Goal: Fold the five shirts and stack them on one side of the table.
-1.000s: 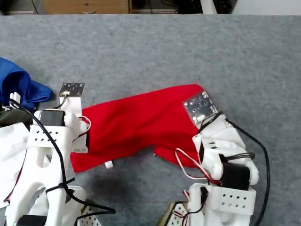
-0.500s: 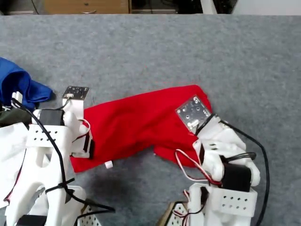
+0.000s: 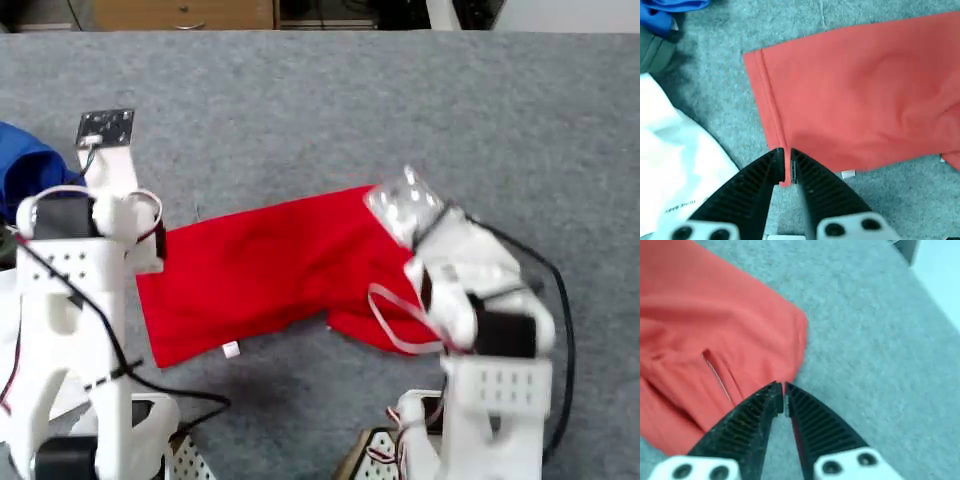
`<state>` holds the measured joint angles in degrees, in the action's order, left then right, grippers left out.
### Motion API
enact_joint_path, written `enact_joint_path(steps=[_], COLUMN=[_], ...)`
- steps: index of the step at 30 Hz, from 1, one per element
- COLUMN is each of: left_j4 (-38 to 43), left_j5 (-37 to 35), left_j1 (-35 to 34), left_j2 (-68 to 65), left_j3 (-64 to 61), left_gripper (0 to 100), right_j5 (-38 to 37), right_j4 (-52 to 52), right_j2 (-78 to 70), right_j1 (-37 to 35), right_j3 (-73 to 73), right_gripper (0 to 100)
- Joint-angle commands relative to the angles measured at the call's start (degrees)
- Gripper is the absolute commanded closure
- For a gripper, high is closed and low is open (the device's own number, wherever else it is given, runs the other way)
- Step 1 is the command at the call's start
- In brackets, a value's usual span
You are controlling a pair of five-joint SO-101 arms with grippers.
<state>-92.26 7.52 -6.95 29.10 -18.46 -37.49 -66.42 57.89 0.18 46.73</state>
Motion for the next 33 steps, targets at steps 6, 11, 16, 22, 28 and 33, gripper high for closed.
enact_joint_path(steps=[6,11,16,22,28,33], left_j4=[9.0,15.3,21.1,29.8,31.0,30.5], left_j5=[-9.1,-12.4,-12.5,-17.0,-16.8,-16.8], left_j1=[-0.6,-0.9,-2.0,-7.5,-9.3,-9.9], left_j2=[-16.3,-31.1,-41.5,-44.1,-46.1,-45.8], left_j3=[4.7,4.9,4.9,4.8,4.9,7.6], left_gripper=[98,98,98,98,98,98], right_j5=[6.8,10.1,11.5,11.6,11.5,11.3], right_j4=[8.4,5.2,0.5,-1.5,-7.7,-15.4], right_j2=[-37.2,-58.7,-75.8,-92.4,-103.6,-109.0], right_j1=[-5.3,-5.9,-5.3,-2.6,-0.5,-0.4], right_j3=[-21.8,-37.7,-52.0,-66.9,-83.1,-97.6], right_gripper=[99.5,99.5,99.5,99.5,99.5,99.5])
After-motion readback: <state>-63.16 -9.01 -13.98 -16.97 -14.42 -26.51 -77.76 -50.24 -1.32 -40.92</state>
